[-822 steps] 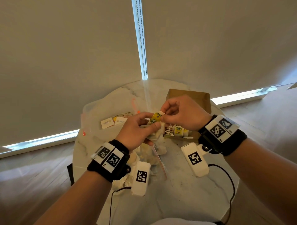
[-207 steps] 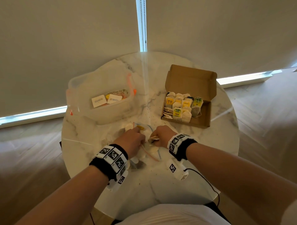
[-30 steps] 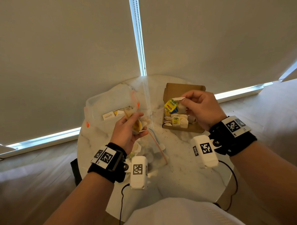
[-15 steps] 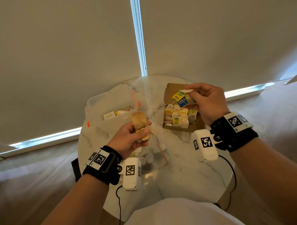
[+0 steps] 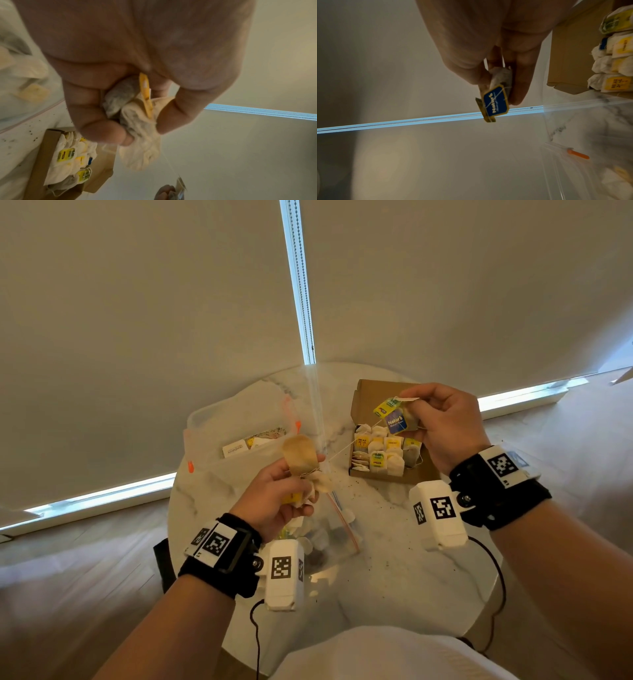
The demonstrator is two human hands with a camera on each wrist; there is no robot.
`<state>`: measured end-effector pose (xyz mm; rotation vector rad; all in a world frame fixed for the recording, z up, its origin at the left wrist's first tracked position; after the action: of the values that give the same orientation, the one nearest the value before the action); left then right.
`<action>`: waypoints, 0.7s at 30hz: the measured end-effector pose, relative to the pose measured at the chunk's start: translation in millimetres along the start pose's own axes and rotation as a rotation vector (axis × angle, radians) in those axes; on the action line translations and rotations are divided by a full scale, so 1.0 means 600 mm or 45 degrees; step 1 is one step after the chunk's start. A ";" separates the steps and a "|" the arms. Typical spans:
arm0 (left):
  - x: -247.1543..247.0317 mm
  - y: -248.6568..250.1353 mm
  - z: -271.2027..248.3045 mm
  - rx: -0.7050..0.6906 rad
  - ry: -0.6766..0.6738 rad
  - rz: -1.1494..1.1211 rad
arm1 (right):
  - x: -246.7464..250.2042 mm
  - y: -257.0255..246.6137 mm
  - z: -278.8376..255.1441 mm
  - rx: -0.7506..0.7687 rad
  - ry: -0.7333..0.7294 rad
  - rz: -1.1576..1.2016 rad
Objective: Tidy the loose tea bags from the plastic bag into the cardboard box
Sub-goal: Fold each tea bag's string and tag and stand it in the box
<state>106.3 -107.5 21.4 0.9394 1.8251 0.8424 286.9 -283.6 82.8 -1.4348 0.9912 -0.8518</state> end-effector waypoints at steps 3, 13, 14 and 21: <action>0.012 0.007 0.002 -0.020 0.184 0.026 | -0.003 0.007 -0.001 -0.027 -0.022 -0.011; 0.063 0.046 -0.001 -0.161 0.585 0.302 | -0.002 0.005 -0.007 -0.036 -0.037 -0.004; 0.062 0.047 -0.003 -0.172 0.591 0.292 | -0.002 0.005 -0.005 -0.034 -0.033 0.002; 0.063 0.084 -0.007 -0.313 0.625 0.314 | -0.011 0.023 -0.003 -0.039 -0.152 -0.317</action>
<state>103.4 -51.4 49.9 0.8584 1.9696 1.5222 281.1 -278.3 69.8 -1.6386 0.7488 -0.9212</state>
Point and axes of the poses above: each hand's wrist, its own z-axis towards the middle knuckle, its own x-axis out of the back of the hand, y = z × x, the point moved 9 cm from there along z, towards the middle knuckle, and after that the axes turned 4 degrees about -y, right-handed, at the moved point
